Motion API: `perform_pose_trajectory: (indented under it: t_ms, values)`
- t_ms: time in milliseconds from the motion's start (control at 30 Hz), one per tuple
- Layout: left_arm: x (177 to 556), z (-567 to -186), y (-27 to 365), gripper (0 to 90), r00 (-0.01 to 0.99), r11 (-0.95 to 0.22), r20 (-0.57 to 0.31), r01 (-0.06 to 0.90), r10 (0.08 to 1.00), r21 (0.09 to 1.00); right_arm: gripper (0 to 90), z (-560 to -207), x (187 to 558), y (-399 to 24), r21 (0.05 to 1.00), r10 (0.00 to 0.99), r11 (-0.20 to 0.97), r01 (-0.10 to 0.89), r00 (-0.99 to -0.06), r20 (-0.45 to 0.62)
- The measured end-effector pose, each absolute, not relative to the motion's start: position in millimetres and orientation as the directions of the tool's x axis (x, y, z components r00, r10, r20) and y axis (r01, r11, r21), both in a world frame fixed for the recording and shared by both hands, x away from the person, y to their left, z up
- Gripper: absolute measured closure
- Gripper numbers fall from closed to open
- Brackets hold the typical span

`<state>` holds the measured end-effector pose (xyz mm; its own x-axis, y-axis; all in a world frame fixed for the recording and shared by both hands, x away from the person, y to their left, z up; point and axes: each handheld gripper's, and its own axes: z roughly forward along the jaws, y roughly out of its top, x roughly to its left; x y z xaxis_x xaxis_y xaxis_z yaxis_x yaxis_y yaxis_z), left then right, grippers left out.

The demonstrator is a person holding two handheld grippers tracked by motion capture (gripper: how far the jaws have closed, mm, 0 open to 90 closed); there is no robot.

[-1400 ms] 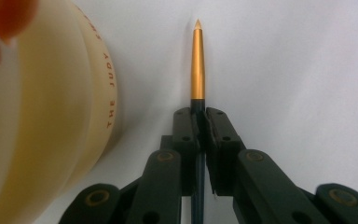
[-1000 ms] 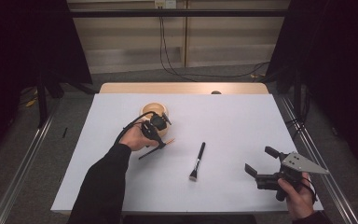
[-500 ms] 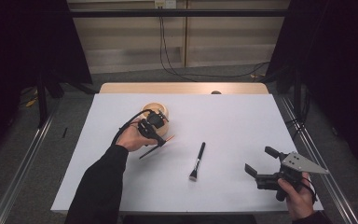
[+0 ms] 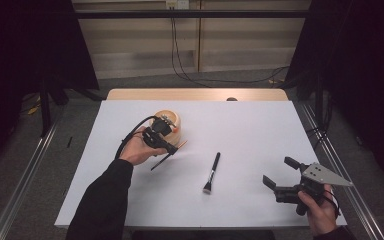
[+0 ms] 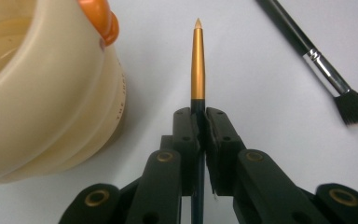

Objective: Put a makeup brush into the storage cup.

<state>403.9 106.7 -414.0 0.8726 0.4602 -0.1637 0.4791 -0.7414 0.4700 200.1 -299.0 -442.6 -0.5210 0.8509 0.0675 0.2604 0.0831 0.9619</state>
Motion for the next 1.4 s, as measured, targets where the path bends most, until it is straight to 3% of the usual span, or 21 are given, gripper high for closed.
perform_pose_trajectory:
  t_ms: [367,1400]
  values:
    - [390.8,-407.2,110.0,83.5,0.835,-0.613,-0.208,0.522,0.51,0.593,0.0,-442.6,200.4,-298.6,0.963,0.854,0.085,0.257,-0.517,0.062]
    - [371.3,-384.0,129.9,83.5,0.831,-0.43,-0.167,0.433,0.53,0.792,0.0,-442.5,200.3,-298.3,0.964,0.848,0.084,0.252,-0.526,0.064]
